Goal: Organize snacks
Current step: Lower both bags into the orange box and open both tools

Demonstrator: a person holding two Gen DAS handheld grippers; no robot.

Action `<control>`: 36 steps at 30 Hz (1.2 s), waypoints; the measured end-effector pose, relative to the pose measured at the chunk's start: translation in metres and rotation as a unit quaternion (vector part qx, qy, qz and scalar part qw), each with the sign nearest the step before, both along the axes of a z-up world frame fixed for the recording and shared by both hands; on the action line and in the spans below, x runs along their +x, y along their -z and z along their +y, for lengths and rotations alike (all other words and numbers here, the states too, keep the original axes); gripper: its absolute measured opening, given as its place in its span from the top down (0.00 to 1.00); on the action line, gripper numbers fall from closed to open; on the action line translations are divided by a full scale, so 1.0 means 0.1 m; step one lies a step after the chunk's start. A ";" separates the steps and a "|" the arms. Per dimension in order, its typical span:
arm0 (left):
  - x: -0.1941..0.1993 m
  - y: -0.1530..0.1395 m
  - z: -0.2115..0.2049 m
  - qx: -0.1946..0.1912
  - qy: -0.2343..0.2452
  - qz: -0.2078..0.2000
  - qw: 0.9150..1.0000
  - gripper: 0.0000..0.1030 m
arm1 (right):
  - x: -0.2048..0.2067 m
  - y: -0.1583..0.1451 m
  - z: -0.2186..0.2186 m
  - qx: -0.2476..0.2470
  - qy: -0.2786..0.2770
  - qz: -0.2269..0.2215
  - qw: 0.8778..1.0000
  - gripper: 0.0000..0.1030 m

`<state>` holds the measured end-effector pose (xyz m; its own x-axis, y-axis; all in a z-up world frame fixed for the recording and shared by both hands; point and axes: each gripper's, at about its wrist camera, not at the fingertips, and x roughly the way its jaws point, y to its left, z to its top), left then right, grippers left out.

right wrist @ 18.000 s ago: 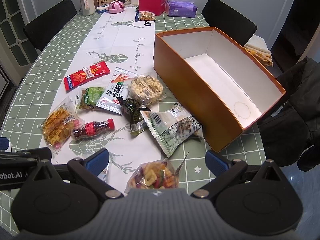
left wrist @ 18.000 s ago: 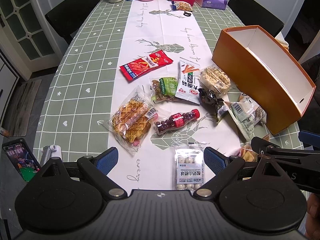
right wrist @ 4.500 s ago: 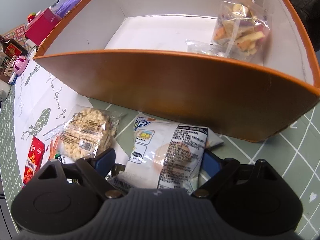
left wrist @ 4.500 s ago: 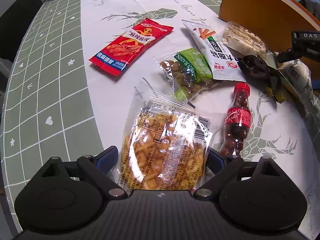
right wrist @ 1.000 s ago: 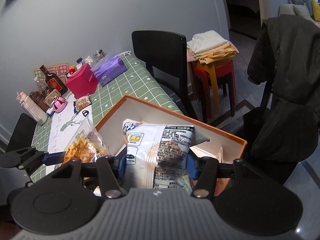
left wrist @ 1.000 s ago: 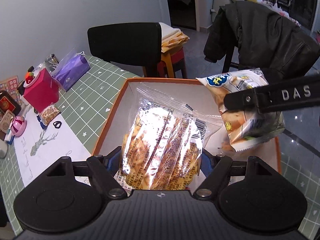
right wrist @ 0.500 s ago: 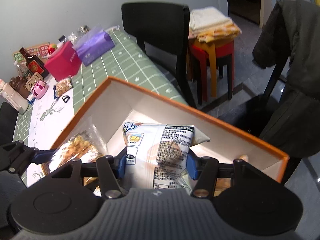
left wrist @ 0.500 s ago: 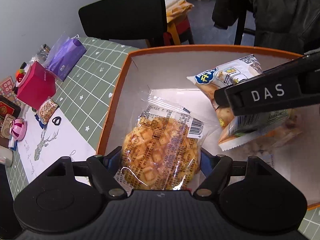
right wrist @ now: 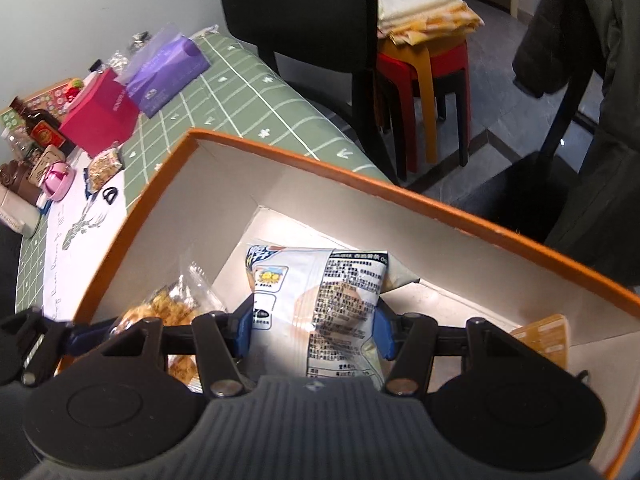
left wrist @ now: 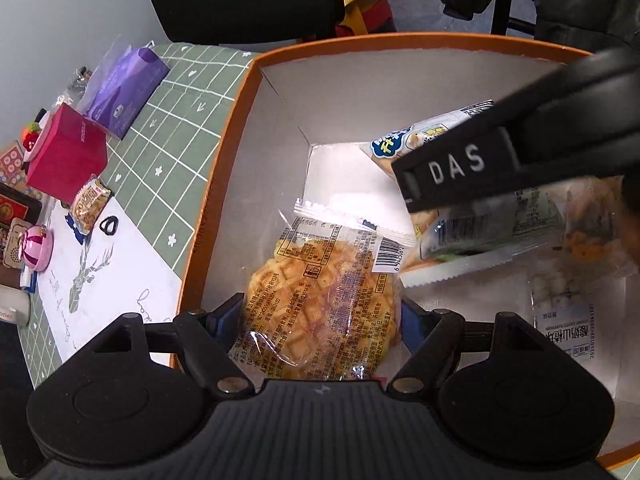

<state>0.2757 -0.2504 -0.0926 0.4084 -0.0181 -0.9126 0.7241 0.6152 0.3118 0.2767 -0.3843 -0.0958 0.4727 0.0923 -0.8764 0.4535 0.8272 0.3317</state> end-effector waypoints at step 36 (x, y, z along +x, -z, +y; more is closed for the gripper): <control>-0.08 -0.48 0.38 -0.158 -0.075 0.005 0.985 0.09 | -0.16 -0.03 -0.16 0.031 0.055 -0.031 0.998 0.34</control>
